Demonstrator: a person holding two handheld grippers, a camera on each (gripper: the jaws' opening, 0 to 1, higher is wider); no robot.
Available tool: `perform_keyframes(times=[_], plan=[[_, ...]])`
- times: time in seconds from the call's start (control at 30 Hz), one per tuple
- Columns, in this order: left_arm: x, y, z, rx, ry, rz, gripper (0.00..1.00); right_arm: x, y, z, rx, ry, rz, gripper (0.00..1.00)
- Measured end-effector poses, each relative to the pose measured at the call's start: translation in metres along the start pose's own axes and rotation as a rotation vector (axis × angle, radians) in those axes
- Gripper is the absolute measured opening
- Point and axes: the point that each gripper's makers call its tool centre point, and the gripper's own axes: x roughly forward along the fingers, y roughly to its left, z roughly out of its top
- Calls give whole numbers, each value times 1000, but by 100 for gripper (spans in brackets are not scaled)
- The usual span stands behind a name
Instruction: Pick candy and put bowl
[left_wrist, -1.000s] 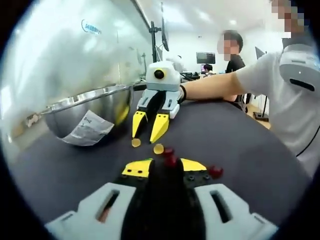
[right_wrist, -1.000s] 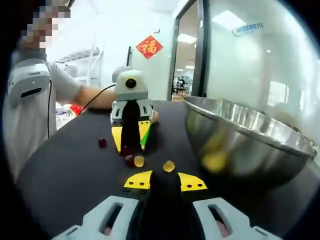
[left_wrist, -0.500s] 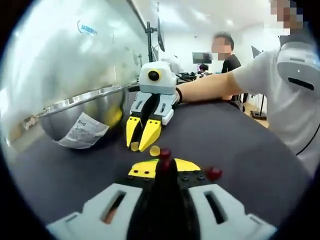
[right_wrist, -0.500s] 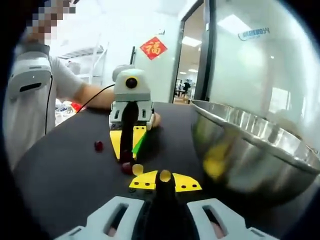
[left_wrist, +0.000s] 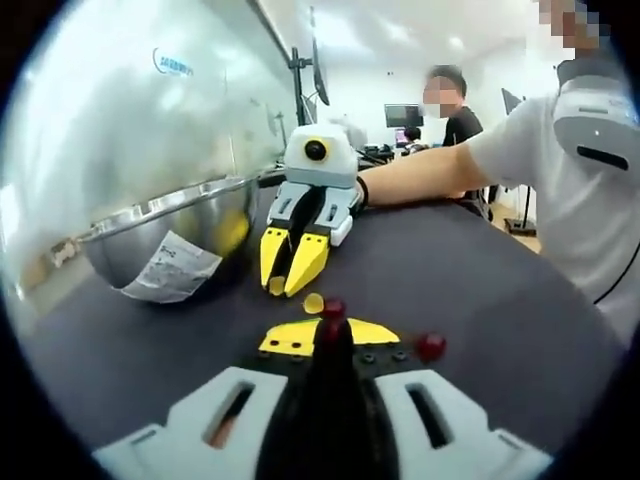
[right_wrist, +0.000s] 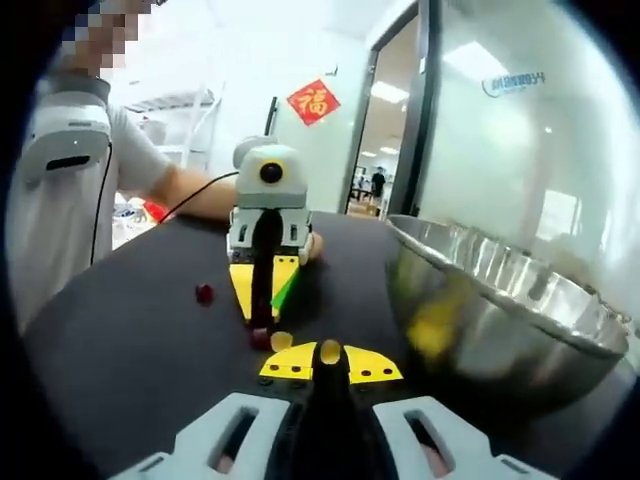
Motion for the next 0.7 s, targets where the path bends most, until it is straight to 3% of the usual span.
perform_keyframes(times=[0.07,0.17,0.3,0.33,0.43,0.5,0.6,0.7], plan=[[-3,-2,5,-3,-12,-1,2,-7,6,6,-12,-9,2,4],[-15,-2,31,-14,-95,14,2,-24,18,17,-15,-46,7,4],[-29,27,68,28,-151,112,2,-53,37,30,-14,-101,20,4],[-32,35,83,40,-189,132,2,-60,38,33,-15,-111,8,4],[-37,64,121,50,-265,197,2,-77,33,39,-7,-148,-50,4],[-36,78,135,21,-300,213,2,-86,27,43,20,-180,-80,4],[-24,103,143,9,-303,234,3,-91,24,43,22,-182,-102,4],[-9,118,133,-5,-264,255,4,-91,24,44,23,-190,-106,4]])
